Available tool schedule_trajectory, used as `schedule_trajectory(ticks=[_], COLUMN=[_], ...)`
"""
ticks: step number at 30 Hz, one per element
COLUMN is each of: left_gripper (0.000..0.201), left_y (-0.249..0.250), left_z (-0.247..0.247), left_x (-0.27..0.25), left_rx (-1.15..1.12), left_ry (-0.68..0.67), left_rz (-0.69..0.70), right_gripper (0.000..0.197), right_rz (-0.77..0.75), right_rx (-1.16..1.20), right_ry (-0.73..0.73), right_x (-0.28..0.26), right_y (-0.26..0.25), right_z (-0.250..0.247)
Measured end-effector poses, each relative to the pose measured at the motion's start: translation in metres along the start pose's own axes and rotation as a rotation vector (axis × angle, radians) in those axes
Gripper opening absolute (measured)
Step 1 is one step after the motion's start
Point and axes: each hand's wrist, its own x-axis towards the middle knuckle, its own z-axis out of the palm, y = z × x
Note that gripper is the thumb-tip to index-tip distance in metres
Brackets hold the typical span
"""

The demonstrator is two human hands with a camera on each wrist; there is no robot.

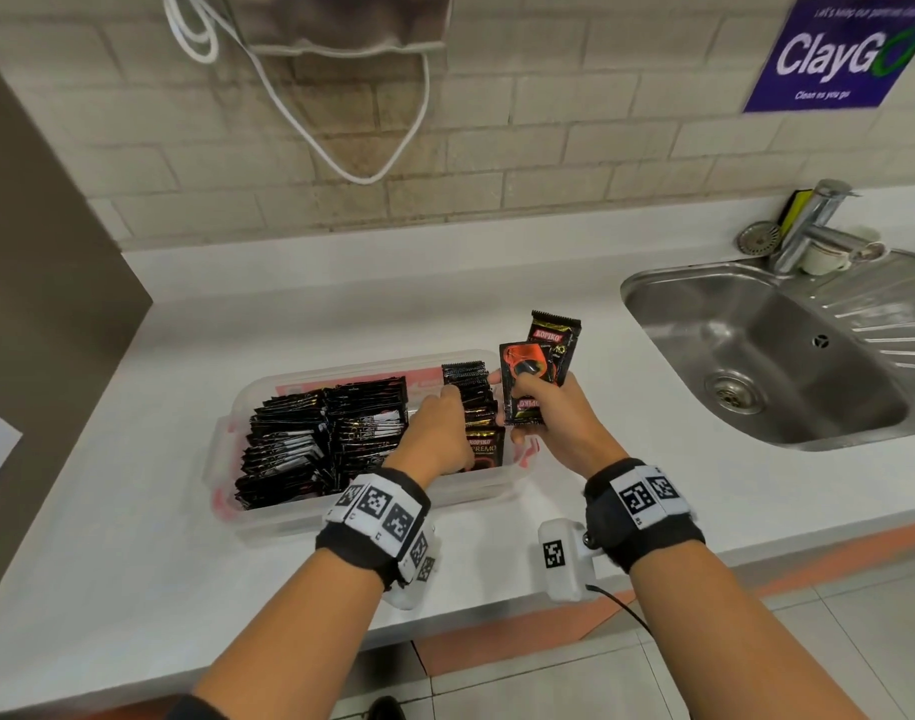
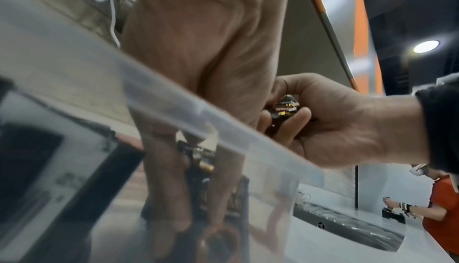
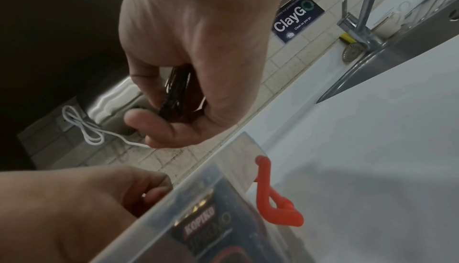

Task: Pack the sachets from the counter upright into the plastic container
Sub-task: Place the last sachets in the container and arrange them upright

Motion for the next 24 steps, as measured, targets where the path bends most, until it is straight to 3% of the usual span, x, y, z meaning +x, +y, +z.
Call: schedule_trajectory(ticks=[2,5,8,11,15,19,24], left_gripper=[0.072,0.043,0.029,0.034,0.028,0.031,0.051], left_y=[0.001,0.006,0.013,0.022,0.022,0.009,-0.007], left_z=[-0.009,-0.032,-0.055,-0.069,-0.066,-0.067,-0.070], left_x=[-0.002,-0.007,-0.011,-0.012,-0.008,-0.003,-0.002], left_rx=[0.012,0.000,-0.259,-0.495,-0.415,-0.519,-0.636], left_ry=[0.010,0.102,0.193,0.187,0.175,0.253,0.146], left_rz=[0.018,0.096,0.219,0.303,0.346,0.283,0.268], right_gripper=[0.022,0.022,0.019,0.020,0.023,0.023,0.032], right_rz=[-0.001,0.016,0.048,0.060,0.042,0.042,-0.005], right_rx=[0.006,-0.008,-0.060,-0.097,-0.104,-0.095,-0.027], right_ry=[-0.012,-0.040,-0.086,-0.175,-0.199,-0.178,-0.110], right_x=[0.001,0.003,0.004,0.004,0.005,0.006,0.009], right_y=[0.000,-0.002,-0.005,-0.008,-0.010,-0.009,-0.011], right_z=[-0.001,-0.001,-0.001,0.003,0.008,0.003,-0.002])
